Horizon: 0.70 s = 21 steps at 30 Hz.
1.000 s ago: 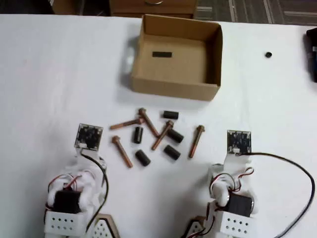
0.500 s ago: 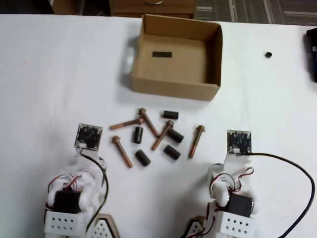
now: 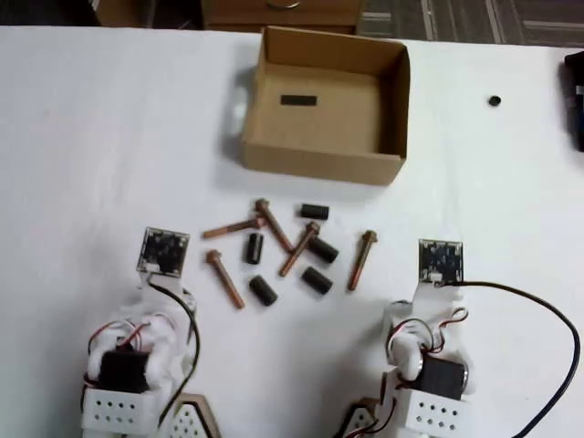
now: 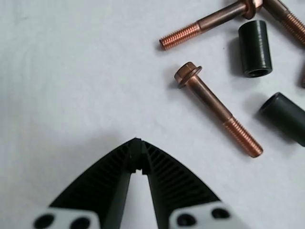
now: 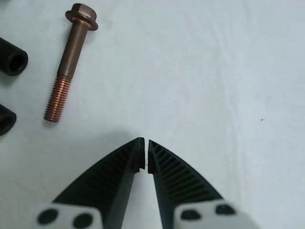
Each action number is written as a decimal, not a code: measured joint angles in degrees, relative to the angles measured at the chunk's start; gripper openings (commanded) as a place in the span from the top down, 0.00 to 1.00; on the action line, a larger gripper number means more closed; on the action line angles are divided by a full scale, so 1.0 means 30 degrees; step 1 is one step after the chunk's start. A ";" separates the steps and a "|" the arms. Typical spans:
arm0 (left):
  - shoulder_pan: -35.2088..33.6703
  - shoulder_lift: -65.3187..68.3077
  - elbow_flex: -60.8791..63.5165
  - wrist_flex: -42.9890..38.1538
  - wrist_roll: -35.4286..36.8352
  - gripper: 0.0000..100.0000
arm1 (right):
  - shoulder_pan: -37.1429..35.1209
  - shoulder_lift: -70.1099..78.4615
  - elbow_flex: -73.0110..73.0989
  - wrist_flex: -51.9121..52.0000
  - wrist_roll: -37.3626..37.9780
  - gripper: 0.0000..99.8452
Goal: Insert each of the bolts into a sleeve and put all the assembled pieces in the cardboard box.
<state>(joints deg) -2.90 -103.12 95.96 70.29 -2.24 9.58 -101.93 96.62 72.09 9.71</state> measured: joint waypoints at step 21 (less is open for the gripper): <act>-0.0938 0.0000 -0.2286 -0.0821 0.0000 0.98 | -0.0498 0.0000 -0.4894 -0.0176 0.0029 0.97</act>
<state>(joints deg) -5.71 -103.12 89.10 67.82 -2.24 8.09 -101.93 81.93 71.56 9.80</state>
